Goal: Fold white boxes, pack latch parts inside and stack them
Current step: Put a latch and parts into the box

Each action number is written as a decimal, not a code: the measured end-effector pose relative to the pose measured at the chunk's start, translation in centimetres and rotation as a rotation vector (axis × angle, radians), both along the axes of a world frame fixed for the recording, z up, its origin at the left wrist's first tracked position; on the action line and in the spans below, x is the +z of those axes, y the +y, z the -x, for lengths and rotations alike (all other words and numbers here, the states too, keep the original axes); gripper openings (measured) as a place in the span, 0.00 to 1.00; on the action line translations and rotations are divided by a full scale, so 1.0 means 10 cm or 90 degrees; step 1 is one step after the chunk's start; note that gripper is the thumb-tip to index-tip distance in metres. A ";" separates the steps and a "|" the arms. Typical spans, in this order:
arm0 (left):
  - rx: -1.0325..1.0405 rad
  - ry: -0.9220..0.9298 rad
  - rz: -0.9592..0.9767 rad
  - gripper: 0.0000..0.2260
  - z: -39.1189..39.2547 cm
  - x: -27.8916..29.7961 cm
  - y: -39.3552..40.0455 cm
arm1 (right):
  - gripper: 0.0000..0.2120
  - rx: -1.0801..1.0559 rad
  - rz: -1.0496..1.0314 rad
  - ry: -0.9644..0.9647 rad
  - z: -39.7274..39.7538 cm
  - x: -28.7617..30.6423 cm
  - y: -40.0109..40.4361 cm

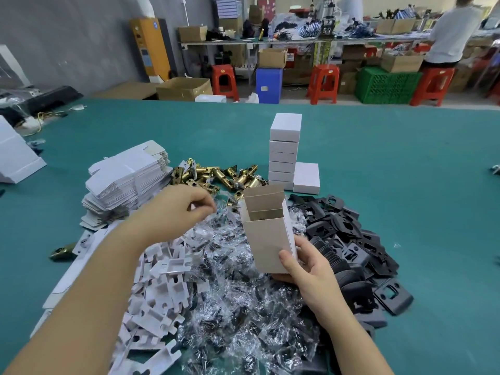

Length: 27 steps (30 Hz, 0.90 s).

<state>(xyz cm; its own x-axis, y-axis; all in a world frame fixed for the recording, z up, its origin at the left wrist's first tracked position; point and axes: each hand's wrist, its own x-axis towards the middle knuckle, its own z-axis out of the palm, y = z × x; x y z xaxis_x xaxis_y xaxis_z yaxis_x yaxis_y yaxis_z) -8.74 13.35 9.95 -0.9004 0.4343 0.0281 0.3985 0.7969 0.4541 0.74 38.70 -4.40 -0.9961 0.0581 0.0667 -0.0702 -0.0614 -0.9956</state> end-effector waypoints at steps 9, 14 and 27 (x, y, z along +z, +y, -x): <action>-0.021 -0.211 0.256 0.13 -0.09 -0.31 -0.43 | 0.18 -0.016 -0.015 -0.025 0.01 -0.07 0.02; -0.005 -0.212 0.257 0.11 -0.13 -0.45 -0.42 | 0.25 -0.027 -0.014 -0.024 0.02 -0.07 0.02; 0.018 -0.173 0.262 0.08 -0.09 -0.45 -0.35 | 0.21 -0.007 -0.013 -0.009 0.03 -0.11 0.03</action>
